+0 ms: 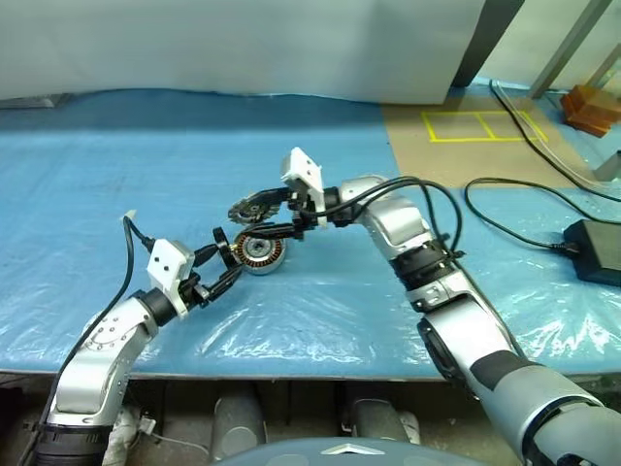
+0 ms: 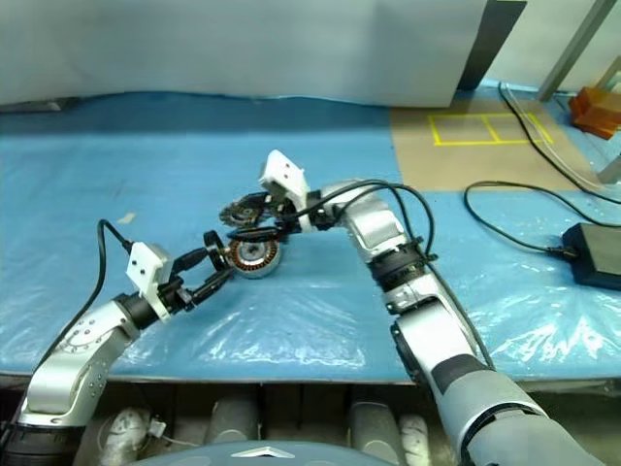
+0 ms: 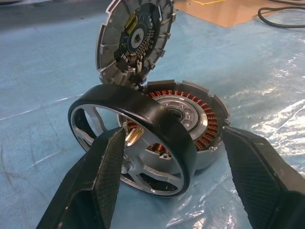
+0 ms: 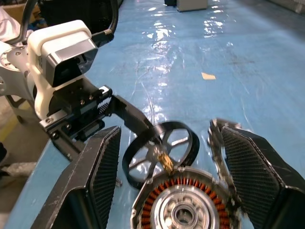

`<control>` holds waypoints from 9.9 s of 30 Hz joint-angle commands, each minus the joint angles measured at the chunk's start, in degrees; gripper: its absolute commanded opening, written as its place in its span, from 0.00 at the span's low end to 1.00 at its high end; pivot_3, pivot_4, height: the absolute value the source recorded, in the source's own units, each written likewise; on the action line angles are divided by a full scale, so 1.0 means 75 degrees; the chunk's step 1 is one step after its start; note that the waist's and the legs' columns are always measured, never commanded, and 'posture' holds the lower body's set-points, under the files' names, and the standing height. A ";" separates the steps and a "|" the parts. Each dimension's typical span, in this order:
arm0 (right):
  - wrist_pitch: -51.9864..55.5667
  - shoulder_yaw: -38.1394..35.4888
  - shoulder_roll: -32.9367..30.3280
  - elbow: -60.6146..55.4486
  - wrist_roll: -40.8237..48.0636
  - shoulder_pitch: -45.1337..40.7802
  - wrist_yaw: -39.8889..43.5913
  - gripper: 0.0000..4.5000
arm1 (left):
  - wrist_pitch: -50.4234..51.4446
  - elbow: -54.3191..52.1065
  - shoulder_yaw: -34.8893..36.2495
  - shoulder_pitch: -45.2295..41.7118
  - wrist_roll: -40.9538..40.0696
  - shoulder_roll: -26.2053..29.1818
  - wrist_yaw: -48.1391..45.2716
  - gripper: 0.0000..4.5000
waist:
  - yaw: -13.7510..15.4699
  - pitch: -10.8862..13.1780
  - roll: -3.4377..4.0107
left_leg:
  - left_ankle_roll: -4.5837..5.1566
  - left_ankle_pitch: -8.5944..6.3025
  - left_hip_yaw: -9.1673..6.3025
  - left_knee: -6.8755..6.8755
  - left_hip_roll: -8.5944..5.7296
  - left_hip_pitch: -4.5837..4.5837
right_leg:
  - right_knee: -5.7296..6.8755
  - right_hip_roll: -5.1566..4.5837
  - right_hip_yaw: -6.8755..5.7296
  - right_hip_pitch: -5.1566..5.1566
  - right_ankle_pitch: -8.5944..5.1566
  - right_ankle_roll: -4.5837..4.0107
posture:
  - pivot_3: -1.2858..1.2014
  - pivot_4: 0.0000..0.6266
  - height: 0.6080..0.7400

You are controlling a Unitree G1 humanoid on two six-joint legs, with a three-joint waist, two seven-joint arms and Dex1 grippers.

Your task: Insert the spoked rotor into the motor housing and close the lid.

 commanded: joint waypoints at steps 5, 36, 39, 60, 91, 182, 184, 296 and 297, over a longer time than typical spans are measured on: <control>-0.0756 0.0415 0.0733 0.0286 -0.0280 -0.0305 -0.0034 0.78 | -0.0273 0.0347 0.1368 0.0217 -0.0139 0.0601 -0.0090 0.75 | -0.0050 0.0001 -0.0003 | -0.0001 0.0000 -0.0003 -0.0004 0.0001 -0.0006 | 0.0000 0.0001 -0.0005 -0.0005 0.0001 0.0001 | 0.52 0.24 1.00; -0.2542 -0.0778 0.3122 0.4827 -0.0911 -0.2417 -0.3278 0.78 | -0.0558 0.2302 0.2539 -0.0656 0.0457 0.1018 0.0651 0.75 | -0.0039 0.0005 -0.0009 | -0.0007 -0.0004 -0.0007 -0.0003 0.0001 -0.0013 | 0.0004 -0.0002 -0.0009 -0.0011 0.0001 0.0001 | 0.52 0.24 1.00; -0.2235 -0.0637 0.2834 0.3788 -0.0579 -0.1992 -0.2135 0.78 | -0.0087 0.1926 0.2098 -0.0767 0.0037 0.0929 0.0147 0.75 | -0.0047 0.0006 -0.0019 | -0.0008 -0.0003 -0.0007 -0.0003 0.0001 -0.0020 | 0.0004 -0.0002 -0.0013 -0.0012 0.0003 0.0004 | 0.52 0.24 1.00; 0.0552 -0.0505 0.0534 -0.1571 0.0024 0.0447 -0.1640 0.78 | -0.0402 0.4331 0.0475 -0.2613 0.1063 0.0824 -0.0311 0.75 | -0.0040 0.0002 -0.0038 | -0.0033 -0.0014 -0.0022 -0.0004 0.0015 -0.0006 | 0.0011 0.0018 -0.0024 0.0000 0.0019 0.0029 | 0.52 0.24 1.00; 0.0516 -0.0409 0.0287 -0.1511 0.0002 0.0777 -0.2127 0.79 | -0.0845 0.4789 0.1156 -0.2386 0.0830 0.0807 -0.0006 0.31 | -0.0011 0.0002 -0.0038 | -0.0034 -0.0014 -0.0023 -0.0004 0.0011 -0.0004 | 0.0012 0.0015 -0.0020 0.0001 0.0019 0.0029 | 0.52 0.24 1.00; 0.1574 -0.0938 -0.0479 -0.3047 0.1654 0.0379 -0.1526 0.71 | 0.2441 -0.1238 0.1077 -0.1945 -0.8722 -0.2343 0.3997 0.02 | 0.0010 0.0008 -0.0052 | -0.0033 -0.0013 -0.0023 0.0010 -0.0005 0.0000 | 0.0005 0.0015 -0.0004 0.0010 0.0030 0.0050 | 0.52 0.24 1.00; 0.1547 -0.0993 -0.0398 -0.2976 0.1671 0.0284 -0.1576 0.71 | 0.2387 -0.1230 0.1037 -0.1966 -0.8685 -0.2391 0.3998 0.02 | 0.0006 0.0008 -0.0052 | -0.0033 -0.0013 -0.0023 0.0012 -0.0005 0.0001 | 0.0007 0.0015 -0.0003 0.0010 0.0030 0.0050 | 0.52 0.24 1.00; 0.0748 0.0116 -0.0372 -0.1318 0.0186 0.0912 -0.1841 0.18 | 0.2138 -0.0926 0.1802 -0.1663 -0.7954 -0.1073 0.4393 0.61 | 0.0148 -0.0009 -0.0080 | -0.0033 -0.0012 -0.0027 0.0039 -0.0010 0.0017 | 0.0017 0.0004 -0.0006 0.0034 0.0035 0.0058 | 0.52 0.24 1.00; 0.0798 0.0089 -0.0400 -0.1410 0.0219 0.0894 -0.1786 0.18 | 0.2141 -0.0905 0.1765 -0.1675 -0.7934 -0.1087 0.4379 0.61 | 0.0144 -0.0009 -0.0080 | -0.0032 -0.0012 -0.0026 0.0039 -0.0010 0.0017 | 0.0018 0.0005 -0.0005 0.0033 0.0035 0.0058 | 0.52 0.24 1.00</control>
